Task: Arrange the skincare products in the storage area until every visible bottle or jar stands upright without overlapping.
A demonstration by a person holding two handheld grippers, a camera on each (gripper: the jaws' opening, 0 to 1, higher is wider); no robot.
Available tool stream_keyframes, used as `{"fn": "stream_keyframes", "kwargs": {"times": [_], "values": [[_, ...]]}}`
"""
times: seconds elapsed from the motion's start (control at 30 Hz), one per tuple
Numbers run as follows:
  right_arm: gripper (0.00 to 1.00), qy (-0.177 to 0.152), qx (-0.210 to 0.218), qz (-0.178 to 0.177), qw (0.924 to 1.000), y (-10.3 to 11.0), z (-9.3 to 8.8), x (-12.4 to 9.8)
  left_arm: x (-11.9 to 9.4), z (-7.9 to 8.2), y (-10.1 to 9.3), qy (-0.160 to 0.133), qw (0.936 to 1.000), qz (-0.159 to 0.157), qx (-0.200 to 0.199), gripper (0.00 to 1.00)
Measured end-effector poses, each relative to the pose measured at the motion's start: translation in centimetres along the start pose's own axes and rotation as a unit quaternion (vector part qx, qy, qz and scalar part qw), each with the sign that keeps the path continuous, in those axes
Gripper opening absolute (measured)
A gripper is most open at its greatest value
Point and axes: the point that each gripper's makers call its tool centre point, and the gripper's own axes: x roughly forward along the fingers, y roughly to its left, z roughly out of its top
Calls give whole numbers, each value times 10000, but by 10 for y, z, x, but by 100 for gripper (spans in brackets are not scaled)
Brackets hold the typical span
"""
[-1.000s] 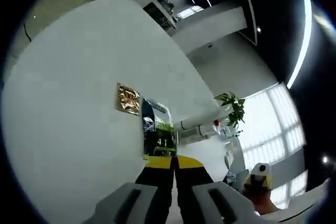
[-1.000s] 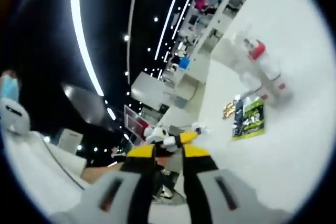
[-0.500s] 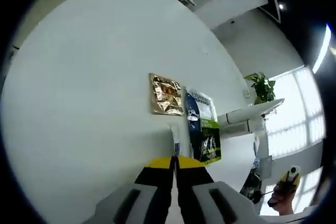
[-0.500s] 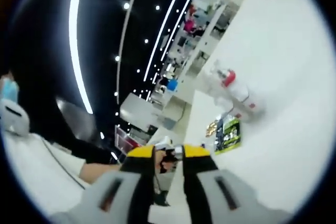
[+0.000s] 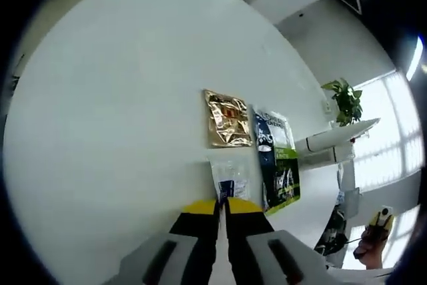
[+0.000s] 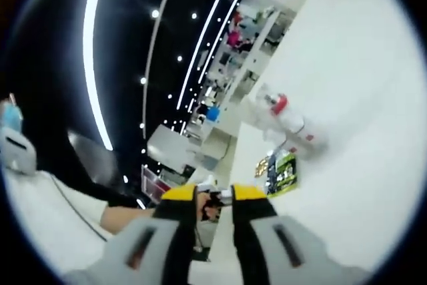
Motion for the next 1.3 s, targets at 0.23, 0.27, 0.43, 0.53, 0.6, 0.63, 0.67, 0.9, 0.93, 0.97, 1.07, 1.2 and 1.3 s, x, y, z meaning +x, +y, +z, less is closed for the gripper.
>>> {"fn": "stream_keyframes", "kwargs": {"times": [0.23, 0.27, 0.43, 0.53, 0.6, 0.63, 0.67, 0.9, 0.93, 0.97, 1.07, 1.2, 1.3], "values": [[18, -12, 59, 41, 10000, -4, -3, 1, 0, 1, 3, 81, 9999, 112, 86, 4], [18, 21, 64, 41, 10000, -4, -4, 3, -1, 1, 4, 77, 9998, 140, 76, 4], [18, 32, -5, 118, 9999, 4, -2, 4, -5, 0, 7, 132, 9995, 268, 101, 6], [18, 43, 46, 130, 9999, 1, -6, 5, -9, 1, 9, 142, 9992, 343, 153, 8], [18, 81, 61, 134, 9999, 0, -9, 6, -10, 1, 12, 120, 9992, 352, 156, 9], [18, 138, 96, 155, 9997, 0, -11, 7, -11, 1, 12, 105, 9993, 350, 124, 9], [18, 171, 81, 174, 9997, 2, -11, 8, -12, 1, 13, 92, 9993, 344, 100, 11], [18, 138, 89, 209, 9996, 2, -11, 5, -20, 5, 14, -35, 9988, 445, 179, 25], [18, 166, 101, 207, 9996, 0, -14, 6, -21, 6, 14, -72, 9987, 457, 210, 27], [18, 238, 120, 205, 9994, -2, -18, 8, -23, 9, 15, -126, 9986, 457, 235, 29], [18, 432, 168, 185, 9988, -1, -25, 12, -33, 17, 13, -381, 9981, 429, 230, 29], [18, 444, 64, 256, 9987, 4, -23, 15, -37, 23, 13, -511, 9927, 596, 917, 27], [18, 422, 144, 264, 9987, 2, -24, 16, -35, 24, 0, -574, 9835, 549, 1628, 26]]}}
